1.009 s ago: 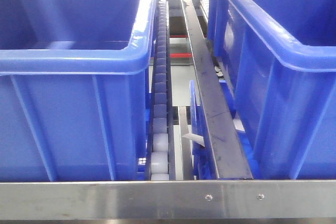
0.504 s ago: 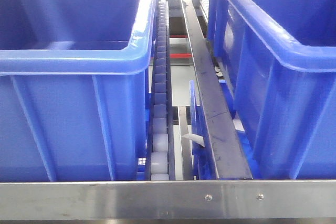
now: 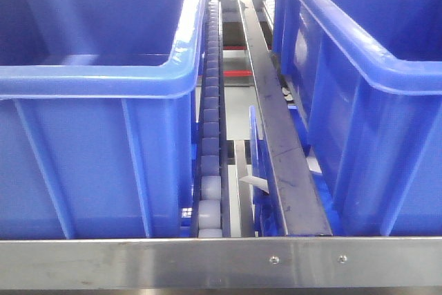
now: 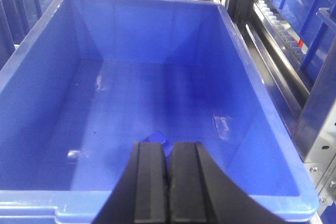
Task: Pick and sort blue part to right shelf
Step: 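Lower the blue block into a bin and open the right gripper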
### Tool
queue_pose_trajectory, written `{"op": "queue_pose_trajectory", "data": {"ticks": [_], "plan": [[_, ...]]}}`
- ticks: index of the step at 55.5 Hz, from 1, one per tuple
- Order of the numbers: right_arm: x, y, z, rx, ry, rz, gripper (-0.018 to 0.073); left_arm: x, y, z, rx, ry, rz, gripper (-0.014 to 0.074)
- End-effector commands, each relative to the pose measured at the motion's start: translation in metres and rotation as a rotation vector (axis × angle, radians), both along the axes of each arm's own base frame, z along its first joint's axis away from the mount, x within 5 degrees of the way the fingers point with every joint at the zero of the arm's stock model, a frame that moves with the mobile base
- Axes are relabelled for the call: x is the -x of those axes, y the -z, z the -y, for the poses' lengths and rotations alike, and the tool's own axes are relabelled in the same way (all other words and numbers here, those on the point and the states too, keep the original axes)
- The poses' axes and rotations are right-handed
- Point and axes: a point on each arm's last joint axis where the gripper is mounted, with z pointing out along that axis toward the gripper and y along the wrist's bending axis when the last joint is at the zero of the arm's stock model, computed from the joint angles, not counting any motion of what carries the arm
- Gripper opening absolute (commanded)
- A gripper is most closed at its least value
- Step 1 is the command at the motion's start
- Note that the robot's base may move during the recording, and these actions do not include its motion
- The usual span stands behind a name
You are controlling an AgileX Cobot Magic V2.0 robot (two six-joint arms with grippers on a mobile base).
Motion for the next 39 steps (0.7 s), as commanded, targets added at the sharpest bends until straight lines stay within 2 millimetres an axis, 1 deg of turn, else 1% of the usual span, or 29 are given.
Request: {"op": "queue_pose_trajectory", "data": {"ticks": [1, 17, 22, 26, 31, 34, 38, 39], "plan": [[0.000, -0.013, 0.000, 0.016, -0.005, 0.086, 0.0068, 0.001, -0.015, 0.001, 0.011, 0.022, 0.100, 0.0125], [0.000, -0.013, 0.000, 0.016, -0.005, 0.086, 0.0068, 0.001, -0.015, 0.001, 0.011, 0.022, 0.100, 0.0125], [0.000, -0.013, 0.000, 0.016, -0.005, 0.086, 0.0068, 0.002, -0.014, -0.001, -0.017, -0.020, 0.109, 0.0125], [0.000, -0.013, 0.000, 0.016, -0.005, 0.086, 0.0068, 0.005, -0.010, -0.001, 0.016, -0.036, 0.130, 0.0125], [0.000, -0.013, 0.000, 0.016, -0.005, 0.086, 0.0068, 0.008, 0.003, 0.000, 0.049, -0.074, 0.167, 0.0125], [0.000, -0.013, 0.000, 0.016, -0.005, 0.086, 0.0068, 0.007, 0.015, 0.001, 0.050, -0.101, 0.201, 0.0125], [0.000, -0.013, 0.000, 0.016, -0.005, 0.086, 0.0068, 0.000, 0.034, 0.003, 0.028, -0.126, 0.239, 0.0125], [0.000, -0.013, 0.000, 0.016, -0.005, 0.086, 0.0068, -0.001, 0.036, 0.004, 0.027, -0.129, 0.253, 0.0125]]}}
